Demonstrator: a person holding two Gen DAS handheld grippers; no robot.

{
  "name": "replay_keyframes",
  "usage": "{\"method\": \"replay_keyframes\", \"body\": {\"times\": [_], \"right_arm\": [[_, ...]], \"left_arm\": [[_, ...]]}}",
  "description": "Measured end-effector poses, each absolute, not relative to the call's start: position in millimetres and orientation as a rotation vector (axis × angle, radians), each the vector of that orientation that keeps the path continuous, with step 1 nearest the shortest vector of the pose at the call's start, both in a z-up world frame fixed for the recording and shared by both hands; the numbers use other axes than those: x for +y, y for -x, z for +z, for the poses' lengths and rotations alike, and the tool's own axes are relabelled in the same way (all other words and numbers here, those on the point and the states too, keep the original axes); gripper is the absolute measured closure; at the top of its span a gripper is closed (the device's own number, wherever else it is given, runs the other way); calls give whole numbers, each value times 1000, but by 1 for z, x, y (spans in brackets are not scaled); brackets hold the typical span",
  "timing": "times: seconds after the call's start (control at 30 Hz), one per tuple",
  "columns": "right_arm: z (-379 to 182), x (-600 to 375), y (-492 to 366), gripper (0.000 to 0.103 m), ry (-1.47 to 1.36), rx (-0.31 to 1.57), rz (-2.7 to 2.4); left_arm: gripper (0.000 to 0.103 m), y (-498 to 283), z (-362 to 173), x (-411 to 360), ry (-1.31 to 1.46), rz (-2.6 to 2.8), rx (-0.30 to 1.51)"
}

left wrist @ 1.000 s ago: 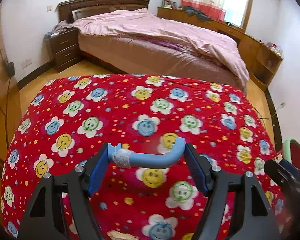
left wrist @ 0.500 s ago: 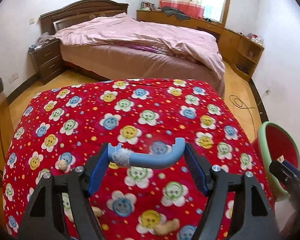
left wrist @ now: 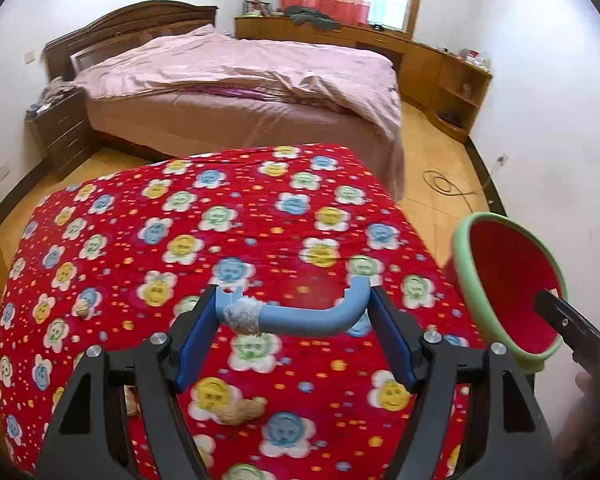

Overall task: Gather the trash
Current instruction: 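Carry the blue handle and wooden stick over the bucket with both tools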

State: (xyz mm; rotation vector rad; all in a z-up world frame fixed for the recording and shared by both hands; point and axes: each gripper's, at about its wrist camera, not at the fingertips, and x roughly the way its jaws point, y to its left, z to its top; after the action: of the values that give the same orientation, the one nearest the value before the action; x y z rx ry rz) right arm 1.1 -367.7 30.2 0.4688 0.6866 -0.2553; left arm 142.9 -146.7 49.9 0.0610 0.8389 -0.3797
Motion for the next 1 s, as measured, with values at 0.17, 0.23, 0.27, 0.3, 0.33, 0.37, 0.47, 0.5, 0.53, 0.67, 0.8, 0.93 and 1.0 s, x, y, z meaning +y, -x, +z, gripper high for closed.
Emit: {"method": "replay_keyframes", "body": {"times": [0.17, 0.23, 0.27, 0.3, 0.33, 0.37, 0.47, 0.5, 0.53, 0.67, 0.8, 0.93, 1.0], "right_arm": [[31, -390, 18, 24, -485, 671, -296], [31, -399, 25, 24, -489, 669, -313], [30, -403, 28, 24, -491, 667, -320], [30, -408, 32, 24, -493, 665, -327], [30, -411, 34, 24, -494, 663, -332], [30, -415, 37, 24, -495, 661, -338], [30, -426, 46, 24, -501, 653, -355], [30, -430, 49, 24, -504, 650, -361], [30, -434, 52, 24, -507, 647, -368], [30, -448, 63, 24, -521, 633, -392], [29, -465, 75, 24, -542, 619, -423], [25, -477, 85, 24, -557, 617, -450], [24, -483, 89, 24, -566, 614, -459]], "left_arm": [[29, -130, 53, -171, -76, -441, 842], [29, -127, 53, -181, -83, -462, 843], [29, -125, 54, -186, -87, -473, 843], [29, -123, 54, -192, -93, -485, 843], [29, -121, 54, -197, -97, -496, 842], [29, -119, 54, -203, -103, -508, 841], [29, -113, 52, -220, -127, -538, 840], [29, -111, 51, -226, -137, -549, 840], [29, -109, 50, -233, -147, -562, 841], [29, -103, 46, -256, -171, -614, 844], [29, -97, 41, -279, -192, -666, 844], [29, -93, 35, -304, -212, -713, 853], [29, -92, 32, -315, -218, -737, 853]]}}
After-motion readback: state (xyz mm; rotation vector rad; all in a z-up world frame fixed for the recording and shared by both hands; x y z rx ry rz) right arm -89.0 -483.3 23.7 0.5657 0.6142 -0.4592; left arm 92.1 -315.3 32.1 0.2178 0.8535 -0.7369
